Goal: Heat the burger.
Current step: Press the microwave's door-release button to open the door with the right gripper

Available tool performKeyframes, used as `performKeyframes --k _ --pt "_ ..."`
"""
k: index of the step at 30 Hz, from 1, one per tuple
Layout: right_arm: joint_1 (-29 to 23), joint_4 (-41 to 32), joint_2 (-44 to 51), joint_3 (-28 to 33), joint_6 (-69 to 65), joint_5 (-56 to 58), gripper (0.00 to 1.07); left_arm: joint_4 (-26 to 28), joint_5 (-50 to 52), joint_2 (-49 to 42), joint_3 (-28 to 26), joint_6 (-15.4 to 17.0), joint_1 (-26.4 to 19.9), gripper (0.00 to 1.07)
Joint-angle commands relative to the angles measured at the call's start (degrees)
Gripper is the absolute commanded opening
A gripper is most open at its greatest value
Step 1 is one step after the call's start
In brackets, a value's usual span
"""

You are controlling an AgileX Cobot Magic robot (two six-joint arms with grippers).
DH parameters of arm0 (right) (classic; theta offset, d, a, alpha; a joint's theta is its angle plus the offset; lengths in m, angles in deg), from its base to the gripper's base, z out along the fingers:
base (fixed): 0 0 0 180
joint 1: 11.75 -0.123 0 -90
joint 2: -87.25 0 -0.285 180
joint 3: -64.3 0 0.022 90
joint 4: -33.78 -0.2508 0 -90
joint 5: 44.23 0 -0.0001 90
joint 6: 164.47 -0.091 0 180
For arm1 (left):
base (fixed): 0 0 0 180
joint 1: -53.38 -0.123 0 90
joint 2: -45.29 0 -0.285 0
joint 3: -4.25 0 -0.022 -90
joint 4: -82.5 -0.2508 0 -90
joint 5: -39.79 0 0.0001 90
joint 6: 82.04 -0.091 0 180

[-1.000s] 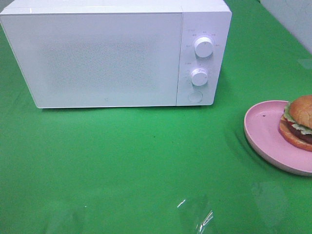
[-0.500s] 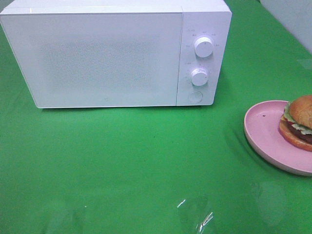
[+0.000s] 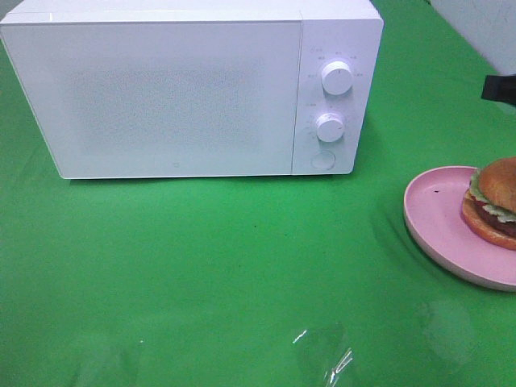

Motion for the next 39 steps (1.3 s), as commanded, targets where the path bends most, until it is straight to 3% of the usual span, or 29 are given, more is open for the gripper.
performKeyframes --k 1,10,16,29,39 --pt "-2.69 0.74 -6.53 -3.38 -0.52 -1.43 0.0 0.11 0.69 -1.55 0.17 0.29 -0.06 0.0" --pt "-11.97 2.35 -18.05 -7.91 -0.92 -2.41 0.0 0.11 0.69 -1.55 0.17 0.29 -0.06 0.0" --pt "-17.36 2.35 -26.18 -7.96 -8.08 -9.85 0.0 0.11 0.69 -1.55 0.17 0.29 -0.06 0.0" --pt "-18.16 3.72 -36.78 -8.14 -32.37 -24.64 0.0 0.11 0.69 -1.55 0.17 0.29 -0.06 0.0" --pt "-18.16 3.72 -40.45 -9.97 -48.76 -27.9 0.0 0.11 0.69 -1.55 0.17 0.29 -0.06 0.0"
